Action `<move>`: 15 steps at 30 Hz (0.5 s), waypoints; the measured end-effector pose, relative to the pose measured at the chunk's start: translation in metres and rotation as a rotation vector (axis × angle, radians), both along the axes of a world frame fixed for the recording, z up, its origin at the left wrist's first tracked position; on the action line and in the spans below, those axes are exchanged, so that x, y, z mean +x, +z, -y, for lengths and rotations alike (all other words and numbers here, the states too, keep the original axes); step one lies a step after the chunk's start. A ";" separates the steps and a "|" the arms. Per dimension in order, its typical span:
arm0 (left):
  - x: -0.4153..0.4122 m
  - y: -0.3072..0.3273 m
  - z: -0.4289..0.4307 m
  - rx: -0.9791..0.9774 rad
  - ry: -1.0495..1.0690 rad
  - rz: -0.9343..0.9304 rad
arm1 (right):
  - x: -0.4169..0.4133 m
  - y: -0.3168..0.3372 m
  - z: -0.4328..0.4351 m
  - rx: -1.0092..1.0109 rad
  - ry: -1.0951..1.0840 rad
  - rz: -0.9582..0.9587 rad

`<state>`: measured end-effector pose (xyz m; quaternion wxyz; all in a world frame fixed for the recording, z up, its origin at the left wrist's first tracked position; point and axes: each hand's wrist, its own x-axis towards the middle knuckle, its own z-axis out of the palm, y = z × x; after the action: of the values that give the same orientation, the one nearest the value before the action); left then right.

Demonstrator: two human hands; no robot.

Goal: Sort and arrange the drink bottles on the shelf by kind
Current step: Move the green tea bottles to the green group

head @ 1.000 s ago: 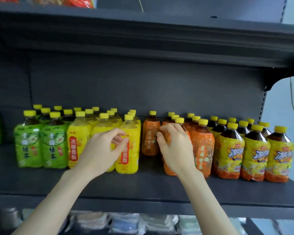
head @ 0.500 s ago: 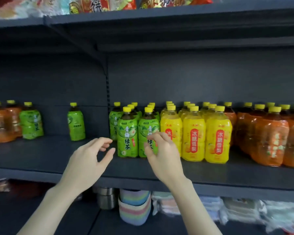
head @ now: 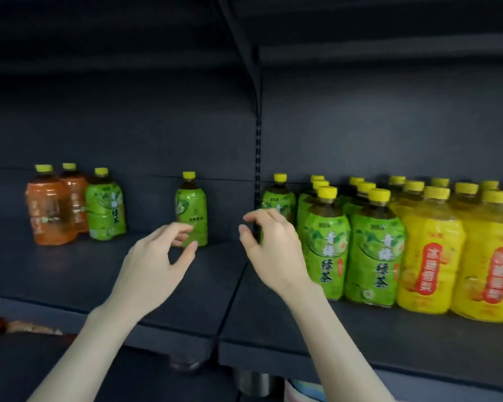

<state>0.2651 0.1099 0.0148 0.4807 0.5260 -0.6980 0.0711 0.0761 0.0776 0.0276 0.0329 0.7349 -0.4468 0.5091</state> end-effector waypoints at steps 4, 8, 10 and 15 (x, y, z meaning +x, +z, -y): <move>0.054 0.005 0.039 -0.013 0.031 -0.031 | 0.054 0.008 0.037 0.037 0.029 -0.034; 0.106 0.008 0.078 -0.020 0.047 -0.109 | 0.102 0.013 0.072 0.083 0.014 -0.065; 0.131 0.004 0.100 -0.019 0.050 -0.172 | 0.127 0.012 0.088 0.117 -0.003 -0.075; 0.198 -0.019 0.169 0.056 0.071 -0.234 | 0.187 -0.002 0.134 0.238 -0.068 0.002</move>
<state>0.4628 -0.0593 -0.0043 0.5413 0.5683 -0.6197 0.0065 0.2630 -0.0566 0.0260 -0.0379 0.7176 -0.5287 0.4518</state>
